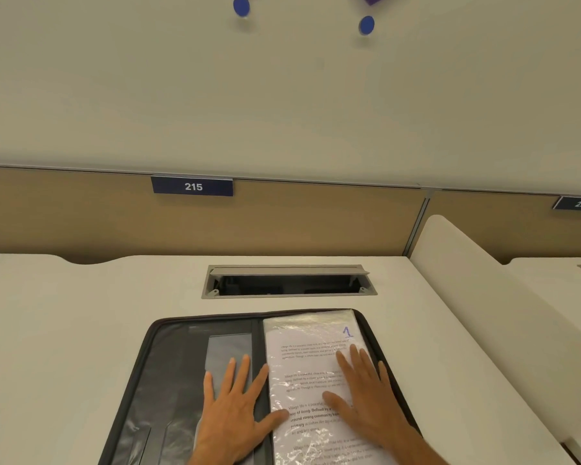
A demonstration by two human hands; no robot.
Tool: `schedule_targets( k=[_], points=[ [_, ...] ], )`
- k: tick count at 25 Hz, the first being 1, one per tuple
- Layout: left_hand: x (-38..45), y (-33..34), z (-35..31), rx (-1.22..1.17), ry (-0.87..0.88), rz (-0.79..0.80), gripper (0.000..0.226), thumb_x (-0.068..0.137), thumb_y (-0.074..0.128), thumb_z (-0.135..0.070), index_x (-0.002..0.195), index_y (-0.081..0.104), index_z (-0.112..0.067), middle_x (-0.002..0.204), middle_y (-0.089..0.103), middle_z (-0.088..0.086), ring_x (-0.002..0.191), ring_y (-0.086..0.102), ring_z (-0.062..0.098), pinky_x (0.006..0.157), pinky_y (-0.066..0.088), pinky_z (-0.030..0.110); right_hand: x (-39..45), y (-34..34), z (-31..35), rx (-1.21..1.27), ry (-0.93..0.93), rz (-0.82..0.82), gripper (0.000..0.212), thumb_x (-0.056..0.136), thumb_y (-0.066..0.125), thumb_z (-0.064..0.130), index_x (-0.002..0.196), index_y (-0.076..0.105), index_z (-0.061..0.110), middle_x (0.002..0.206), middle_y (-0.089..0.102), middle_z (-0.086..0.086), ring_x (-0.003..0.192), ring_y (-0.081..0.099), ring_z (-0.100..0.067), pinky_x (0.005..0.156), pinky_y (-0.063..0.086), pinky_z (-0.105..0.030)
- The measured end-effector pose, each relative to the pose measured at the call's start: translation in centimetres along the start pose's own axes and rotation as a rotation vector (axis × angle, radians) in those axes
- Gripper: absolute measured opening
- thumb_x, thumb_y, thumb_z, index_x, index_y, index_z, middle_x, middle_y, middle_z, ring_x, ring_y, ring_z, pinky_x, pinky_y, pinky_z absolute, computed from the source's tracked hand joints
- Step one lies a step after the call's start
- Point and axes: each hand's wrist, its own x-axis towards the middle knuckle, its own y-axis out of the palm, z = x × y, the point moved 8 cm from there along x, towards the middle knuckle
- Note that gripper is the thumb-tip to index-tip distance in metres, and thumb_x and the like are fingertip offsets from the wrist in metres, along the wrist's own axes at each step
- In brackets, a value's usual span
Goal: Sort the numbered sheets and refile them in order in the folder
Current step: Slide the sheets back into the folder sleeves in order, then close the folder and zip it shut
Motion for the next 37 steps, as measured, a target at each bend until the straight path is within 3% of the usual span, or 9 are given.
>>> schedule_targets(
  k=[3, 10, 14, 16, 20, 25, 29, 33, 37],
  points=[
    [0.2, 0.4, 0.8, -0.028, -0.016, 0.034, 0.085, 0.077, 0.036, -0.094, 0.139, 0.057, -0.039, 0.141, 0.058, 0.003, 0.128, 0.057, 0.030, 0.107, 0.018, 0.060, 0.0, 1.0, -0.8, -0.073, 0.102, 0.040, 0.105, 0.067, -0.010, 0.096, 0.153, -0.020, 0.036, 0.155, -0.035, 0.006, 0.149, -0.028, -0.019, 0.115, -0.022, -0.054],
    [0.9, -0.1, 1.0, -0.030, 0.013, 0.099, 0.084, 0.078, 0.034, -0.094, 0.139, 0.056, -0.040, 0.142, 0.057, 0.002, 0.127, 0.057, 0.029, 0.110, 0.011, 0.056, 0.6, 1.0, -0.9, -0.056, 0.150, 0.104, 0.109, 0.062, -0.009, 0.097, 0.155, -0.017, 0.040, 0.161, -0.030, 0.006, 0.152, -0.023, -0.021, 0.118, -0.012, -0.061],
    [1.0, -2.3, 2.9, -0.163, -0.016, -0.030, 0.094, 0.076, 0.009, -0.094, 0.154, 0.021, -0.044, 0.162, 0.009, -0.016, 0.153, 0.010, 0.012, 0.120, -0.008, 0.046, 0.8, 0.9, -1.0, 0.008, 0.147, 0.124, 0.116, 0.057, -0.008, 0.099, 0.156, -0.015, 0.039, 0.161, -0.029, 0.009, 0.152, -0.023, -0.019, 0.119, -0.012, -0.059],
    [0.6, -3.0, 6.1, -0.223, -0.101, -0.102, 0.101, 0.074, 0.012, -0.094, 0.152, 0.035, -0.034, 0.160, 0.030, -0.010, 0.149, 0.025, 0.015, 0.121, 0.014, 0.044, 0.7, 0.4, -1.3, 0.078, 0.160, 0.113, 0.120, 0.056, -0.003, 0.100, 0.158, -0.011, 0.035, 0.161, -0.025, 0.010, 0.153, -0.018, -0.019, 0.121, -0.008, -0.055],
    [-2.3, -7.2, 14.7, -0.258, -0.460, -0.294, 0.067, 0.082, 0.064, -0.057, 0.139, 0.053, -0.024, 0.143, 0.054, 0.001, 0.131, 0.048, 0.028, 0.103, 0.041, 0.049, -0.4, -1.7, -4.1, 0.218, 0.379, -0.077, 0.109, 0.078, 0.032, 0.088, 0.159, 0.013, 0.018, 0.167, 0.010, -0.008, 0.152, 0.016, -0.029, 0.121, 0.023, -0.044],
    [-6.5, -5.6, 22.3, -0.552, -0.929, -0.173, 0.069, 0.083, 0.071, -0.053, 0.135, 0.056, -0.010, 0.130, 0.058, 0.017, 0.120, 0.053, 0.041, 0.100, 0.045, 0.049, -2.5, -1.9, -6.8, 0.276, 0.651, -0.127, 0.065, 0.094, 0.045, 0.063, 0.140, 0.049, 0.017, 0.133, 0.052, -0.006, 0.122, 0.049, -0.029, 0.101, 0.047, -0.044],
    [-7.0, -5.3, 21.7, -0.890, -0.958, -0.217, 0.041, 0.089, 0.069, -0.039, 0.081, 0.070, 0.001, 0.080, 0.071, 0.016, 0.083, 0.063, 0.035, 0.084, 0.050, 0.040, -2.9, -0.9, -7.6, 0.429, 0.713, -0.083, 0.060, 0.090, 0.045, 0.066, 0.123, 0.060, 0.018, 0.117, 0.056, -0.007, 0.107, 0.057, -0.028, 0.089, 0.049, -0.038],
    [-6.8, -3.9, 22.7, -1.300, -1.027, -0.179, 0.037, 0.084, 0.072, -0.030, 0.098, 0.070, 0.005, 0.093, 0.072, 0.020, 0.087, 0.067, 0.039, 0.088, 0.055, 0.048, -3.0, -1.2, -8.0, 0.512, 0.666, -0.132, 0.046, 0.090, 0.047, 0.063, 0.068, 0.044, 0.023, 0.075, 0.053, 0.001, 0.065, 0.049, -0.018, 0.062, 0.040, -0.030],
    [-7.3, -8.4, 22.5, -1.414, -0.952, -0.237, 0.019, 0.084, 0.069, 0.000, 0.102, 0.069, 0.005, 0.100, 0.071, 0.017, 0.090, 0.063, 0.029, 0.069, 0.049, 0.036, -3.6, -2.3, -7.5, 0.582, 0.660, -0.178, 0.048, 0.098, 0.053, 0.045, 0.065, 0.044, 0.012, 0.064, 0.053, -0.004, 0.058, 0.046, -0.018, 0.058, 0.035, -0.031]
  ],
)
